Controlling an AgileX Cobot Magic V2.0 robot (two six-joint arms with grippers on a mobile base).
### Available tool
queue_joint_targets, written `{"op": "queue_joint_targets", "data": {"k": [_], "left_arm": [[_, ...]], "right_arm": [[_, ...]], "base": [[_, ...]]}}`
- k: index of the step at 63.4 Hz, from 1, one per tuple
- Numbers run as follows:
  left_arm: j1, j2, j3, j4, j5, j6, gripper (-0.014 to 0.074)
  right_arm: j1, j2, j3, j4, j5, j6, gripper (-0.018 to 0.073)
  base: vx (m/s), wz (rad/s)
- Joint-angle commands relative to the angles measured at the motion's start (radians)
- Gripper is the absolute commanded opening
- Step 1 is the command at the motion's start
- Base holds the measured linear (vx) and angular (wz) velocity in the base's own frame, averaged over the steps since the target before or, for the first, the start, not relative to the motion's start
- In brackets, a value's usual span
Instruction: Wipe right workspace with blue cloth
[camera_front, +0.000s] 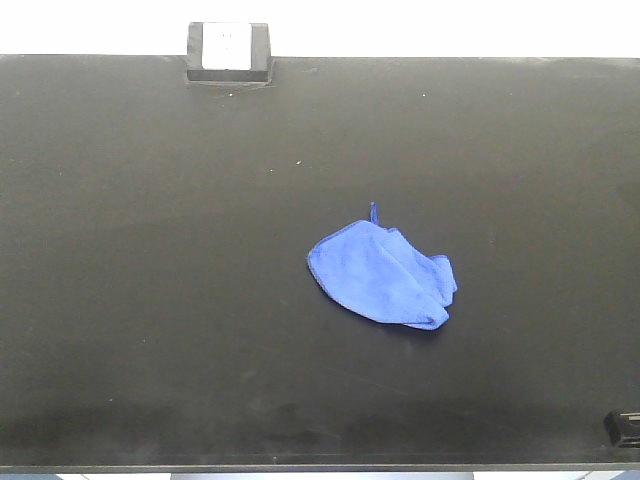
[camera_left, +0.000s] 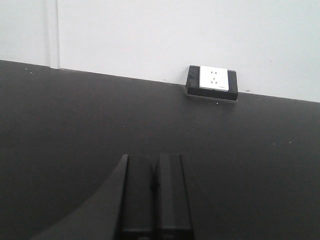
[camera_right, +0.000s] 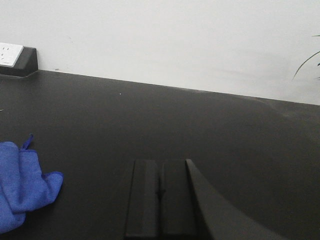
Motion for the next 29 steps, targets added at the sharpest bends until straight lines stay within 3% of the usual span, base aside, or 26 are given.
{"op": "queue_joint_targets", "data": {"k": [1, 29], "left_arm": [[-0.004, -0.007, 0.031, -0.006, -0.083, -0.008, -0.0006], [-0.004, -0.007, 0.031, -0.006, -0.083, -0.008, -0.0006]], "right_arm": [[-0.005, -0.008, 0.019, -0.006, -0.087, -0.011, -0.0008], [-0.005, -0.008, 0.019, -0.006, -0.087, -0.011, -0.0008]], "base": [[0.0, 0.0], [0.0, 0.0]]}}
